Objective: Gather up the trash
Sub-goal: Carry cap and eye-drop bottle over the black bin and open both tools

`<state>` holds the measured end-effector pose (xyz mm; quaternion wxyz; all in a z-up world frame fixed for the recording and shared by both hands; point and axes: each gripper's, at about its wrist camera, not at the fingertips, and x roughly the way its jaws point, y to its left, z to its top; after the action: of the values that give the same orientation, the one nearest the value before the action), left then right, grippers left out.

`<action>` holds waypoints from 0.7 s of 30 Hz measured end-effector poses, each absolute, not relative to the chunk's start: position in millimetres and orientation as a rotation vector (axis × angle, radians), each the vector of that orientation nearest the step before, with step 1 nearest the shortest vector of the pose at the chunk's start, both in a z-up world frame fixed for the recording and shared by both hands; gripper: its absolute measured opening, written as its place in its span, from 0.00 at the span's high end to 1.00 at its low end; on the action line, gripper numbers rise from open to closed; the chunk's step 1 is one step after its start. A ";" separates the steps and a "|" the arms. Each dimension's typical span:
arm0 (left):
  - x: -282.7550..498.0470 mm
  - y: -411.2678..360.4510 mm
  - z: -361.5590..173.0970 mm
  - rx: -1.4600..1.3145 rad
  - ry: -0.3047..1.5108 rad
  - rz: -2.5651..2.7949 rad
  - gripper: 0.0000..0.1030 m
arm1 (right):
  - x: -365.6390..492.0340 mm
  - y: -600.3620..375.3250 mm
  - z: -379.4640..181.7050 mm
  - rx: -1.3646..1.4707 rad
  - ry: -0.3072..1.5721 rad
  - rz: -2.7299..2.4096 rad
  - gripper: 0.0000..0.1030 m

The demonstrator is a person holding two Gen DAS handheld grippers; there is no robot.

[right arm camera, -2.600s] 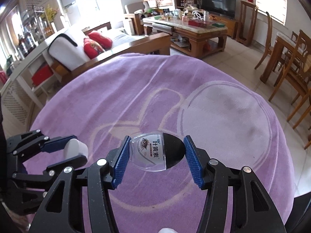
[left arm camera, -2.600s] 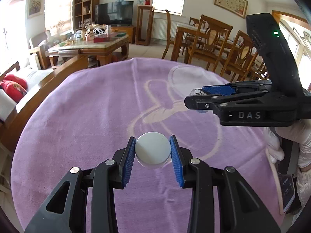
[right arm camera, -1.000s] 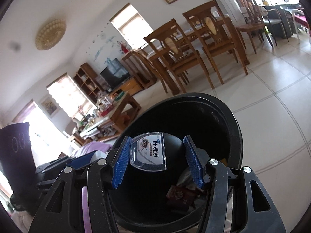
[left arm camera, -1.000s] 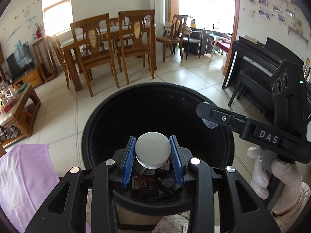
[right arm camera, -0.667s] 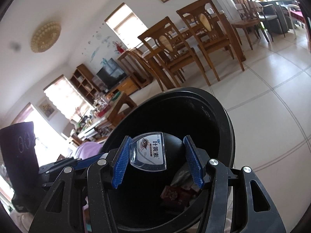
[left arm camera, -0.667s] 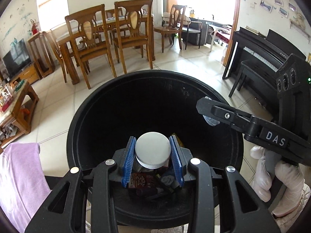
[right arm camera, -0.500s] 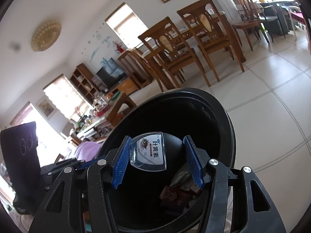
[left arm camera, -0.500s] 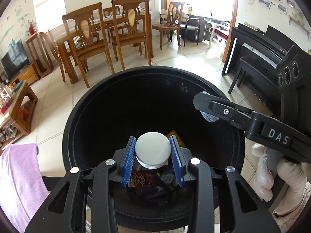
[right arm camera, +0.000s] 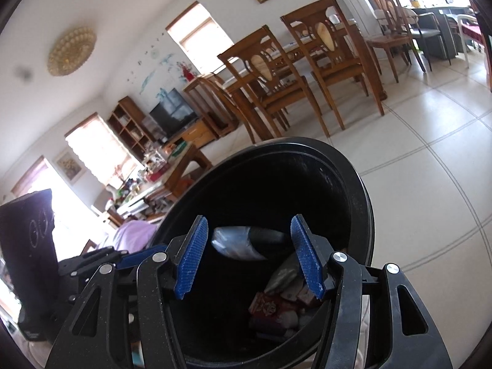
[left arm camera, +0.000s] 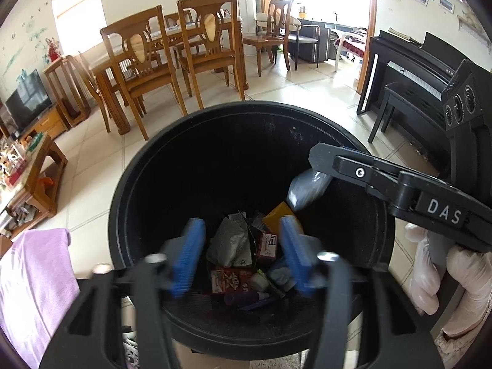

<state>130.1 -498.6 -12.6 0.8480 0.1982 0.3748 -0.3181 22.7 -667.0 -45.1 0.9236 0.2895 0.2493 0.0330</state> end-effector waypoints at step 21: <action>104.0 -393.5 53.1 0.234 0.548 -0.553 0.05 | 15.9 -593.4 11.6 0.537 0.429 0.060 0.16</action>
<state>104.0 -393.5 53.1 0.9185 0.1139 0.2667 -0.2689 15.9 -593.4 11.6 0.9411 0.2630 0.2103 0.0294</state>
